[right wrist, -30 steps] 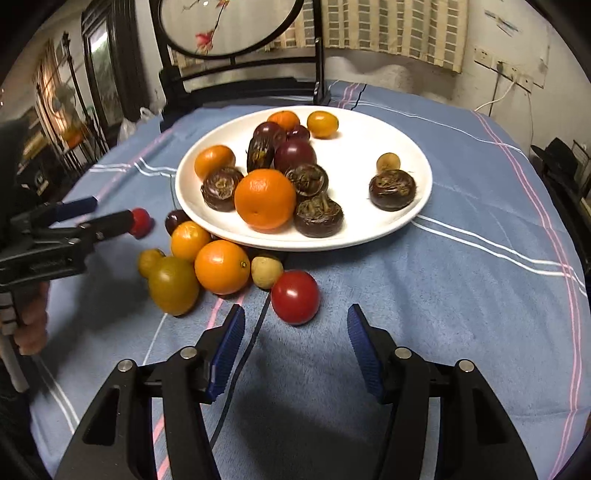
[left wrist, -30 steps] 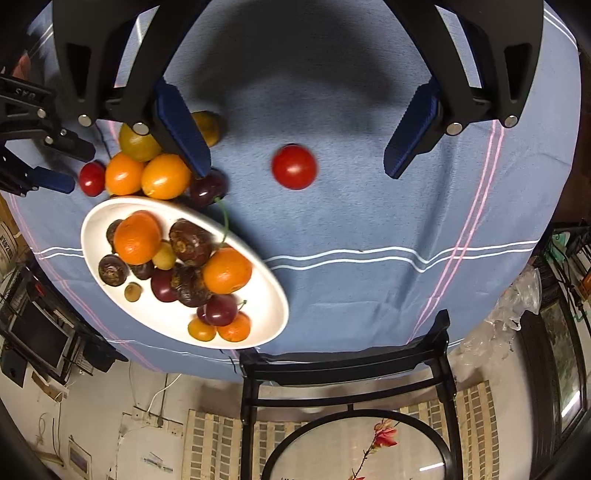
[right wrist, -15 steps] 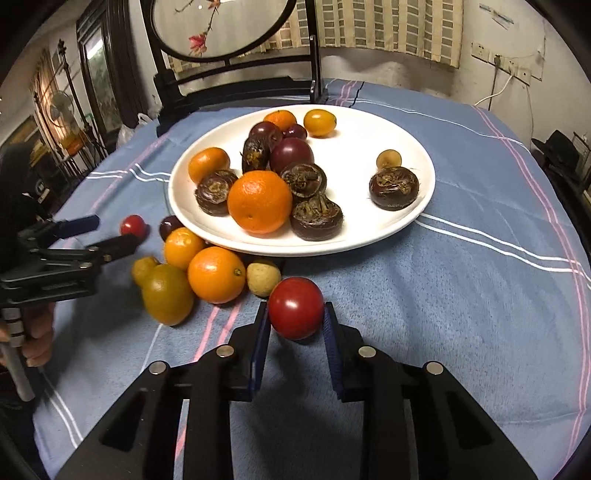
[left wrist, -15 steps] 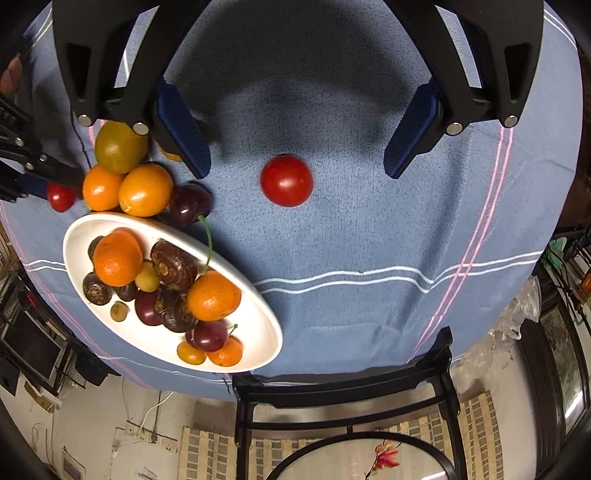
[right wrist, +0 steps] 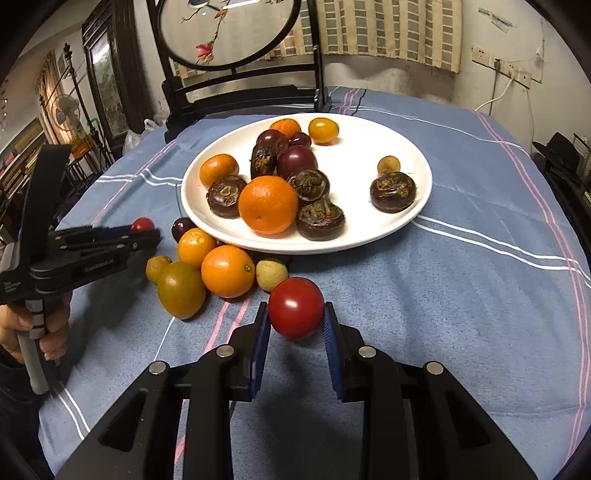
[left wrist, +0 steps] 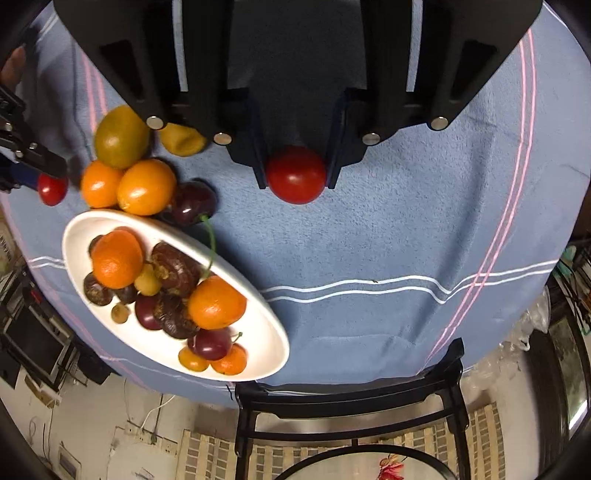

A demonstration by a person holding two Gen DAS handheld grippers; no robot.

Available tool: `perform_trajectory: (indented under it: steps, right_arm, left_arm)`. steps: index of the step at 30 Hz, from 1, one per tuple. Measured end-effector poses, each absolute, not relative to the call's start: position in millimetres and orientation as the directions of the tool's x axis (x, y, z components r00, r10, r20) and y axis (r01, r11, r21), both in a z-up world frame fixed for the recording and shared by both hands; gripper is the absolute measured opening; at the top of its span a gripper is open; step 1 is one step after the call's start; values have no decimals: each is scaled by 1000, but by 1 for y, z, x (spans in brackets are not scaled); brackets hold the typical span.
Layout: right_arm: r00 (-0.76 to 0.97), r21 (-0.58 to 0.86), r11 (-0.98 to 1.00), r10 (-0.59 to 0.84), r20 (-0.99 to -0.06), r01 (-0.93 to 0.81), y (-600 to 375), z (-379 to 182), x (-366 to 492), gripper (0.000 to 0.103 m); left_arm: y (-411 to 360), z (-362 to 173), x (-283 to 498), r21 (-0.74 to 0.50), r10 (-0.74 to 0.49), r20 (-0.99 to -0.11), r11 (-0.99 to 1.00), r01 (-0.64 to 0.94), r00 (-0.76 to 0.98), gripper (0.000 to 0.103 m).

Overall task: Organize fruits
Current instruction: 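Grasp a red cherry tomato with the right tool while the left tool grasps another, then drop both red cherry tomatoes onto the plate, opening both tools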

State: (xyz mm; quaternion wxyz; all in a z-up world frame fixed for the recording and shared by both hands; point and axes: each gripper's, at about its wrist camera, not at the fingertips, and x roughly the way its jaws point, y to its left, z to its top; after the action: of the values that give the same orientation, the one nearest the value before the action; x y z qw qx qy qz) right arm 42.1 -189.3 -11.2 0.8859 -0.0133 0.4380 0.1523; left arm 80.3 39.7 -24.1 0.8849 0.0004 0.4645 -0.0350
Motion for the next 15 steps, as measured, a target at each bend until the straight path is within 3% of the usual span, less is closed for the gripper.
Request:
perform_trajectory:
  steps: [15]
  right_arm:
    - [665, 162, 961, 273, -695, -225, -204, 41, 69, 29]
  left_arm:
    - [-14, 45, 95, -26, -138, -752, 983, 181, 644, 30]
